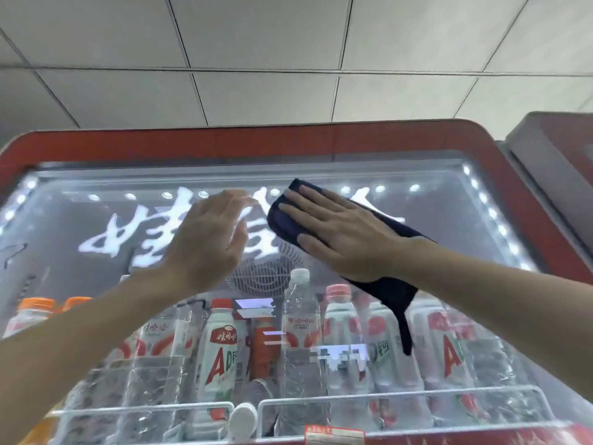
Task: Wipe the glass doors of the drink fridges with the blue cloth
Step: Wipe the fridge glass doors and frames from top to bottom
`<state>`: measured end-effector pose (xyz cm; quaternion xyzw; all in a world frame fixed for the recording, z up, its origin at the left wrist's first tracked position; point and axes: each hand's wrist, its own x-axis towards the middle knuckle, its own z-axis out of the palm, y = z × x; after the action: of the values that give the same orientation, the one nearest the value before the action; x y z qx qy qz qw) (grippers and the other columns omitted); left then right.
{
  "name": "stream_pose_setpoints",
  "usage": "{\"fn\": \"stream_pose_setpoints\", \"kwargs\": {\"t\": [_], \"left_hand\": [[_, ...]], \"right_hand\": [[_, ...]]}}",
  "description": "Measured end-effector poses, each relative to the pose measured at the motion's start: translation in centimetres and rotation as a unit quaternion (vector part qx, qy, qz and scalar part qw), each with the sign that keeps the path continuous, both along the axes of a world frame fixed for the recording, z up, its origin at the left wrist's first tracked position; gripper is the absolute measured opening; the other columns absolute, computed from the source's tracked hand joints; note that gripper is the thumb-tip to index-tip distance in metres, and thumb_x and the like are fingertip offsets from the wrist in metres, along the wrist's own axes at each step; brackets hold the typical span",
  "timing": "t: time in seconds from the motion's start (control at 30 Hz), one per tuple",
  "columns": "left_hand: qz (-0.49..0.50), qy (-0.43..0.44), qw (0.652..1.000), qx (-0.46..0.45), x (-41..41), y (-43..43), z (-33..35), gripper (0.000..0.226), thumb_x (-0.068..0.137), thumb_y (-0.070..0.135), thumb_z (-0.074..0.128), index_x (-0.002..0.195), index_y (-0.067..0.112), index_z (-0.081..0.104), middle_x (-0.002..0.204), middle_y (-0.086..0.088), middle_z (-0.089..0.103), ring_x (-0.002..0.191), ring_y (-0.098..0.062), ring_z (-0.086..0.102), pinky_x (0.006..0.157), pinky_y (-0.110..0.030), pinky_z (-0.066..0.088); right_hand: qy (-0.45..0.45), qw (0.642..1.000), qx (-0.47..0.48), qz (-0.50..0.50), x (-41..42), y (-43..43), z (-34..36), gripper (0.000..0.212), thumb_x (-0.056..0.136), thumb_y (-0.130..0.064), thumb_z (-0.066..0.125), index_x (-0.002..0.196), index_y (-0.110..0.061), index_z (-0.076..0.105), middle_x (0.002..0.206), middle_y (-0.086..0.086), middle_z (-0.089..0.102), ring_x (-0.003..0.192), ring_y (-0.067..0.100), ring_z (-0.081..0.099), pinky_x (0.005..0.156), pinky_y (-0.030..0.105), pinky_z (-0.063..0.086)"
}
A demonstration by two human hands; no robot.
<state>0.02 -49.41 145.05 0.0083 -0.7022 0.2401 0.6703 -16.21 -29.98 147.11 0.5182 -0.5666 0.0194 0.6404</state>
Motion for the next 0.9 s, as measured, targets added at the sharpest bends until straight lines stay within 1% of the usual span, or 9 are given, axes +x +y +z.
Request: {"fn": "stream_pose_setpoints", "kwargs": {"t": [0.17,0.33,0.4,0.47,0.57,0.63,0.7,0.8,0.9], "left_hand": [[-0.021,0.014,1.000,-0.007,-0.3,-0.2,-0.1,0.051,0.097,0.029,0.034,0.142,0.015,0.055,0.147,0.000,0.055,0.138,-0.016,0.043,0.112,-0.022,0.018],[-0.078,0.011,0.997,-0.006,-0.1,-0.3,-0.2,0.046,0.098,0.022,0.038,0.138,0.011,0.057,0.141,-0.002,0.057,0.133,-0.017,0.047,0.112,-0.026,0.026],[-0.124,0.032,0.992,0.005,0.7,-0.8,-0.5,0.044,0.096,0.020,0.038,0.133,0.011,0.060,0.136,-0.003,0.060,0.129,-0.018,0.050,0.112,-0.031,0.032],[-0.145,0.066,0.987,0.019,1.8,-1.9,-0.9,0.043,0.096,0.020,0.038,0.130,0.010,0.062,0.133,-0.004,0.061,0.127,-0.019,0.051,0.112,-0.036,0.036],[-0.100,0.095,0.990,0.023,3.4,-4.5,-1.2,0.044,0.097,0.022,0.037,0.131,0.011,0.062,0.135,-0.003,0.061,0.129,-0.020,0.050,0.108,-0.031,0.031],[-0.061,0.071,0.995,0.022,3.8,-5.9,-1.0,0.045,0.096,0.024,0.035,0.133,0.014,0.060,0.139,-0.003,0.059,0.132,-0.023,0.050,0.110,-0.039,0.032],[-0.037,0.051,0.998,0.022,3.7,-6.2,-0.8,0.046,0.096,0.025,0.034,0.134,0.016,0.058,0.141,-0.003,0.058,0.132,-0.025,0.051,0.111,-0.045,0.035],[-0.033,0.056,0.998,0.013,3.5,-6.7,-0.7,0.046,0.096,0.030,0.030,0.133,0.019,0.055,0.142,-0.001,0.057,0.131,-0.024,0.051,0.110,-0.044,0.034],[-0.046,0.058,0.997,0.007,3.5,-7.1,-0.7,0.047,0.097,0.032,0.028,0.133,0.021,0.056,0.141,0.002,0.057,0.132,-0.021,0.050,0.111,-0.043,0.033]], "right_hand": [[-0.089,0.987,-0.133,-0.003,0.9,-2.7,6.8,0.063,0.109,-0.048,0.014,0.166,-0.024,0.002,0.174,-0.005,-0.007,0.159,0.009,-0.010,0.129,0.035,-0.008],[-0.132,0.980,-0.152,0.009,2.0,-3.7,5.2,0.066,0.108,-0.048,0.013,0.166,-0.017,0.001,0.174,0.001,-0.008,0.159,0.014,-0.011,0.130,0.040,-0.007],[-0.119,0.984,-0.130,0.009,3.0,-4.7,1.3,0.067,0.108,-0.048,0.012,0.165,-0.017,-0.003,0.173,0.002,-0.011,0.159,0.016,-0.015,0.129,0.041,-0.008],[-0.053,0.997,-0.058,0.019,4.0,-6.0,-4.4,0.067,0.108,-0.049,0.011,0.165,-0.017,-0.002,0.173,0.002,-0.011,0.158,0.016,-0.018,0.130,0.042,-0.007],[0.034,0.997,0.068,0.017,4.1,-6.2,-8.4,0.065,0.109,-0.049,0.014,0.166,-0.021,0.001,0.174,-0.002,-0.005,0.159,0.013,-0.015,0.130,0.039,-0.006],[0.050,0.995,0.087,0.009,4.3,-5.8,-6.1,0.062,0.110,-0.048,0.016,0.166,-0.025,0.002,0.173,-0.006,-0.004,0.158,0.009,-0.015,0.129,0.035,-0.009],[0.024,0.999,0.038,0.000,4.7,-5.7,-2.4,0.061,0.111,-0.046,0.017,0.166,-0.026,0.001,0.173,-0.008,-0.006,0.158,0.007,-0.014,0.128,0.033,-0.009],[-0.042,0.997,-0.065,-0.016,5.2,-6.3,3.2,0.060,0.111,-0.044,0.015,0.166,-0.025,0.000,0.174,-0.006,-0.008,0.158,0.008,-0.012,0.129,0.034,-0.007],[-0.070,0.991,-0.109,-0.017,5.8,-7.7,6.0,0.060,0.110,-0.043,0.013,0.166,-0.024,0.001,0.174,-0.005,-0.006,0.159,0.009,-0.009,0.129,0.035,-0.005]]}}
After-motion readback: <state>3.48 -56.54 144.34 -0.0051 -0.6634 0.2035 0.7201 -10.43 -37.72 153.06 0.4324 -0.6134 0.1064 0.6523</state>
